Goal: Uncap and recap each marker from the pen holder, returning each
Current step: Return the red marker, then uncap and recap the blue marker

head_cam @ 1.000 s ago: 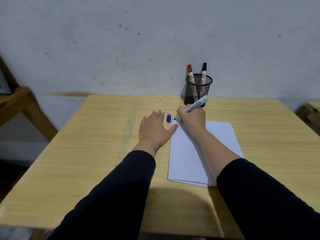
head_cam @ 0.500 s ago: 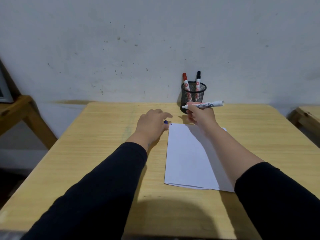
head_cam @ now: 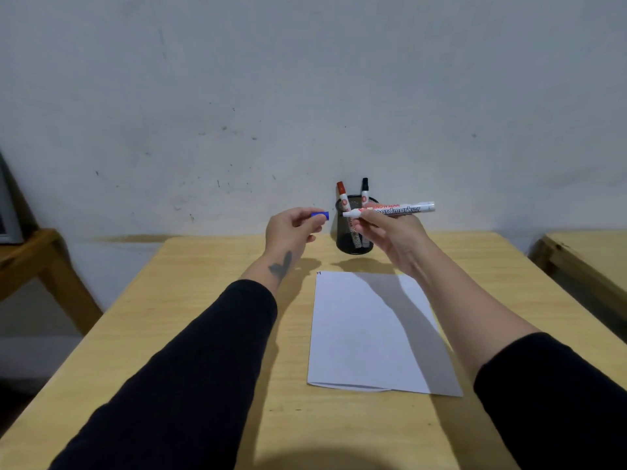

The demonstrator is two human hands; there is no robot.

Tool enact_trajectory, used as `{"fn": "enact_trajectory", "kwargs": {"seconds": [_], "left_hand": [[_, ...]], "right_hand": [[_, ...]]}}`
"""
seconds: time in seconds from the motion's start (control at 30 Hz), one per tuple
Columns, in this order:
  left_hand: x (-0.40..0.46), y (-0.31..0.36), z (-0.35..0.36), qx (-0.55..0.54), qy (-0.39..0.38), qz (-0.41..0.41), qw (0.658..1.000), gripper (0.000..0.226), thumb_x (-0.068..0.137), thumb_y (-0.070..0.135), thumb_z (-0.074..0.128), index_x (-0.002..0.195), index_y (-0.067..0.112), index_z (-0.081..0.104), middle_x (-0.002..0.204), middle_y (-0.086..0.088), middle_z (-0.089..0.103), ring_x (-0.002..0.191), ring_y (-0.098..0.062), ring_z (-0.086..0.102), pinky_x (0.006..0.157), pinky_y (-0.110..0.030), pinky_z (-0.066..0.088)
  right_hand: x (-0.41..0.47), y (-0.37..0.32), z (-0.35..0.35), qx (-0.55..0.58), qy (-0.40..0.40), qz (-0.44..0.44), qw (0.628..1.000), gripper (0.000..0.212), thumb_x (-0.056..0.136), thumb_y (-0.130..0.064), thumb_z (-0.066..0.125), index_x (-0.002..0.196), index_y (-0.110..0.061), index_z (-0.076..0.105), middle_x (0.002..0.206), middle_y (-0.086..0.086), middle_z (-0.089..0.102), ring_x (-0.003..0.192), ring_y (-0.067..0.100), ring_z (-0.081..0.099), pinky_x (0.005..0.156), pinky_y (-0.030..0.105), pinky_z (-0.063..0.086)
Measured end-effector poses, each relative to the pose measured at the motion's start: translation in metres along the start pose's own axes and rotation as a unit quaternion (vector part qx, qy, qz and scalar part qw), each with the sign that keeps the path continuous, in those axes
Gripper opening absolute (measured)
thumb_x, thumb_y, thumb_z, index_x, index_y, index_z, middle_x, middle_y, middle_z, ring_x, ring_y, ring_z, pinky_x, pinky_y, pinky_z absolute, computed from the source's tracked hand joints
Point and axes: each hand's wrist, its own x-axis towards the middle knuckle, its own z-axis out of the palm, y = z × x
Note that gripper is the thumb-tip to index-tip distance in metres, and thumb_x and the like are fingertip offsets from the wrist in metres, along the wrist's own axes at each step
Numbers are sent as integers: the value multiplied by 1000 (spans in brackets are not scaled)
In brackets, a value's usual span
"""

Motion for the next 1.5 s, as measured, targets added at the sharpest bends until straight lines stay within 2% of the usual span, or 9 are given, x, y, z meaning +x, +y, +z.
{"fn": "enact_trajectory", "kwargs": {"seconds": [0.57, 0.7, 0.97, 1.1, 1.17, 1.23, 1.37, 1.43, 1.5], "left_hand": [[-13, 5, 12, 22, -50, 27, 998, 20, 88, 10, 65, 105, 1, 71, 72, 2, 66, 54, 9, 61, 53, -7, 47], [-13, -2, 16, 38, -34, 31, 998, 14, 88, 12, 64, 99, 7, 72, 70, 4, 64, 61, 0, 60, 57, -11, 48], [-9, -10, 20, 50, -18, 33, 998, 10, 90, 12, 61, 89, 13, 70, 68, 1, 59, 64, -6, 54, 55, -9, 48], [4, 6, 13, 64, 13, 34, 997, 11, 91, 11, 60, 95, 8, 70, 69, 2, 60, 65, -7, 54, 57, -13, 49], [10, 13, 10, 88, 29, 40, 995, 14, 91, 11, 60, 98, 5, 71, 69, 1, 60, 64, -8, 53, 57, -14, 49], [13, 21, 9, 124, 35, 52, 990, 16, 91, 12, 60, 99, 6, 72, 73, -2, 61, 63, -8, 53, 60, -17, 49], [14, 30, 12, 140, 30, 70, 987, 15, 91, 11, 60, 97, 5, 72, 78, -7, 62, 69, -15, 54, 61, -19, 48], [14, 31, 16, 155, 14, 78, 985, 14, 90, 10, 61, 94, 5, 72, 78, -8, 61, 70, -16, 53, 61, -21, 48], [16, 32, 21, 164, 2, 85, 983, 13, 89, 10, 61, 93, 6, 72, 79, -8, 62, 71, -17, 53, 64, -25, 49]], "right_hand": [[-19, 3, 8, 12, -20, 14, 1000, 5, 86, 5, 63, 85, 0, 65, 83, 15, 70, 73, 21, 70, 71, 21, 60], [-15, 12, 6, 6, -24, 18, 1000, 4, 87, 3, 62, 91, 3, 64, 84, 14, 70, 74, 20, 70, 79, 23, 59], [-7, 22, 8, 7, -11, 26, 1000, 13, 86, -1, 65, 97, 5, 63, 87, 14, 66, 73, 18, 67, 73, 19, 58], [-3, 14, 9, -25, 92, 18, 995, 34, 81, -14, 75, 109, -6, 57, 91, 5, 62, 83, 20, 60, 74, 24, 54], [-2, 11, 5, -162, 196, -6, 967, 62, 74, -22, 80, 123, -13, 44, 104, 4, 57, 93, 20, 57, 84, 32, 49], [-1, 9, 4, -360, 233, -86, 899, 69, 71, -29, 81, 128, -18, 43, 120, 5, 53, 110, 24, 52, 93, 36, 44], [-4, 1, 5, -638, 219, -173, 717, 57, 78, -39, 73, 130, -33, 52, 137, 3, 39, 126, 28, 35, 98, 38, 33], [-3, 1, 5, -688, 204, -203, 666, 47, 81, -39, 69, 126, -36, 58, 138, 2, 41, 125, 27, 35, 96, 38, 31], [2, 3, 8, -699, 158, -246, 653, 36, 86, -32, 65, 122, -31, 64, 124, 0, 54, 117, 26, 43, 90, 36, 32]]}}
